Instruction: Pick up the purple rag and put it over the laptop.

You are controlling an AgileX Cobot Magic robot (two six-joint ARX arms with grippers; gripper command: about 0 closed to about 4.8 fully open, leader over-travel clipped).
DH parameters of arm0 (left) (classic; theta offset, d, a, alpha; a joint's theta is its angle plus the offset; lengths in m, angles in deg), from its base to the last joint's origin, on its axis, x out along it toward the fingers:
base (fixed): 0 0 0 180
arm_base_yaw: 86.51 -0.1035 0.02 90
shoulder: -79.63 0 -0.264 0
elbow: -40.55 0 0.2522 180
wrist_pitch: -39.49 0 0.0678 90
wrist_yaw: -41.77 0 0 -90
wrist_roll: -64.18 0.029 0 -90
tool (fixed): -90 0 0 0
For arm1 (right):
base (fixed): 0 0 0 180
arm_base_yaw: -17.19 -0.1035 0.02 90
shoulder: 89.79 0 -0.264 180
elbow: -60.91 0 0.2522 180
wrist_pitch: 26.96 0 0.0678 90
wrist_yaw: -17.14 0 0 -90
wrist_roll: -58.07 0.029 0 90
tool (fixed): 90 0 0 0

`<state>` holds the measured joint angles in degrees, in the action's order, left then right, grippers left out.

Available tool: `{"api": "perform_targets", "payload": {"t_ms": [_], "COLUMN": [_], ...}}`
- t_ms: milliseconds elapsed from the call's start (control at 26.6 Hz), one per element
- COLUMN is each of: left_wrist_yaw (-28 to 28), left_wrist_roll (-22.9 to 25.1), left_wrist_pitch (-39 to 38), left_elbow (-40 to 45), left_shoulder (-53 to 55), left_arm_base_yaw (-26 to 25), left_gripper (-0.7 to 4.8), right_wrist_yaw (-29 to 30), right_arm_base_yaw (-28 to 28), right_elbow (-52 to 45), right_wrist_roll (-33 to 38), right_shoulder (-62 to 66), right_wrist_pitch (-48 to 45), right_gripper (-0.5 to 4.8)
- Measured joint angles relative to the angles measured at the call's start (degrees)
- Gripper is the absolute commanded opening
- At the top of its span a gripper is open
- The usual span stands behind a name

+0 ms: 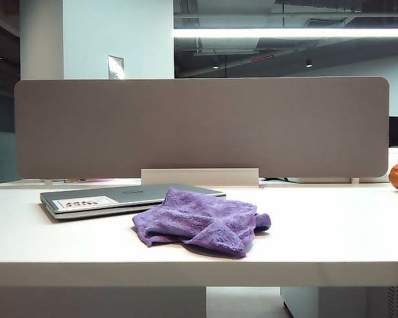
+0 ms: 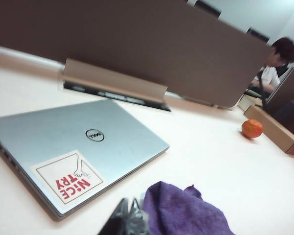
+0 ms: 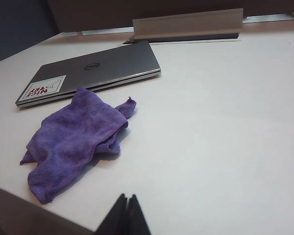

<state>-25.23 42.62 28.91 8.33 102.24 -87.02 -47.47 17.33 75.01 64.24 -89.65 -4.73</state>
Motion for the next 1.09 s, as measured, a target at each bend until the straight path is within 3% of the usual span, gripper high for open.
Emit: {"api": "perform_targets", "payload": {"t_ms": [301,751,1089], "left_wrist_yaw": [3.37,-7.58,-8.72], "left_wrist_roll": [-0.15,-0.11,-0.11], "left_wrist_pitch": [5.75,6.19,6.58], "left_elbow": [-1.27,-8.04,-14.80], "left_shoulder": [12.09,31.23,44.92], "left_arm_base_yaw": [1.27,17.55,19.61], "left_gripper": [-0.06,-0.06,-0.06], "right_wrist_yaw": [0.00,-0.04,-0.02], "right_arm_base_yaw": [0.00,0.00,0.00], "right_elbow": [0.00,0.00,0.00], "right_wrist_roll": [0.00,0.00,0.00], "right_shoulder": [0.00,0.00,0.00], "right_wrist_pitch": [0.00,0.00,0.02], "right_gripper": [0.22,0.22,0.22]}}
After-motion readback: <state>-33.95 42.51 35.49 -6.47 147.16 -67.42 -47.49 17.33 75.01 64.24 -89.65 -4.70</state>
